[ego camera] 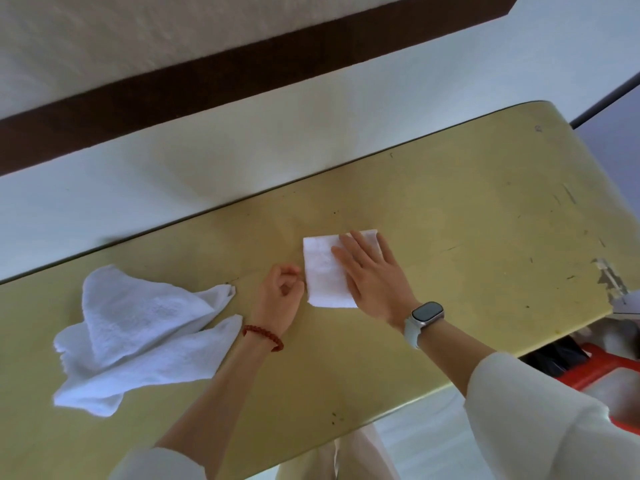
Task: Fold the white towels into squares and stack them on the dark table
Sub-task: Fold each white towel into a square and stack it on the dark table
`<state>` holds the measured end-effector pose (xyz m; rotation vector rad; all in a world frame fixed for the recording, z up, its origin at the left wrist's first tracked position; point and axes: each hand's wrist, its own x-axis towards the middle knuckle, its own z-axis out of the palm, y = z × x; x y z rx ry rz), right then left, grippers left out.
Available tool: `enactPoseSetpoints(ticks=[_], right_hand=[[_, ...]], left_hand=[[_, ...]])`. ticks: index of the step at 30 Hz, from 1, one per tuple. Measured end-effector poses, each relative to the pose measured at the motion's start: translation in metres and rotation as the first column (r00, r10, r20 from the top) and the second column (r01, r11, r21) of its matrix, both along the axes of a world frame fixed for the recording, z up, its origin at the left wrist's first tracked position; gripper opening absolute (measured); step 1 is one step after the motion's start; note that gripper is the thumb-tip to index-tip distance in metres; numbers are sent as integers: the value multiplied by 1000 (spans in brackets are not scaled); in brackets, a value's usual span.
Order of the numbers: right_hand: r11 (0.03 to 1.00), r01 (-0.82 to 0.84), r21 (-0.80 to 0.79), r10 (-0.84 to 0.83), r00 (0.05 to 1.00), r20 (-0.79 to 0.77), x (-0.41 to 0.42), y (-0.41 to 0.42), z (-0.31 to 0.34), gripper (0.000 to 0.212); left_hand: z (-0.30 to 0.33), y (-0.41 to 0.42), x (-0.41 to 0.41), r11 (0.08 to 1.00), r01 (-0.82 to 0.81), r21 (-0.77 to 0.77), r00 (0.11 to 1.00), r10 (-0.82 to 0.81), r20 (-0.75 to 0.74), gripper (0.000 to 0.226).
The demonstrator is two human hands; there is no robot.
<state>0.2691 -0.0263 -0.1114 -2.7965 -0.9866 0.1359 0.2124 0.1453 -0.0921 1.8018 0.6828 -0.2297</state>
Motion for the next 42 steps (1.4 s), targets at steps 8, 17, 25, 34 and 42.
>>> enactPoseSetpoints(ticks=[8,17,25,34,42], right_hand=[[989,-24,-144,-8,976,-218,4,3,-1,65],[981,-21,-195,-12,986,-169,0,6,-6,67],[993,-18,-119,-3,984,-176,-1,8,-2,63],[991,-6,-131,4,1000,-10,0,-5,-6,53],[982,12,-191,-43,986,-162,-1,-10,-13,58]], left_hand=[[5,-8,-11,983,169,-74,985,-170,-8,37],[7,-6,-5,975,178,133,969,-150,-194,46],[-5,-15,-18,638,293,712,903,-430,14,36],[-15,-16,14,388,546,742,734,-649,-201,52],[-36,-14,6,270,576,771,704,-643,-300,70]])
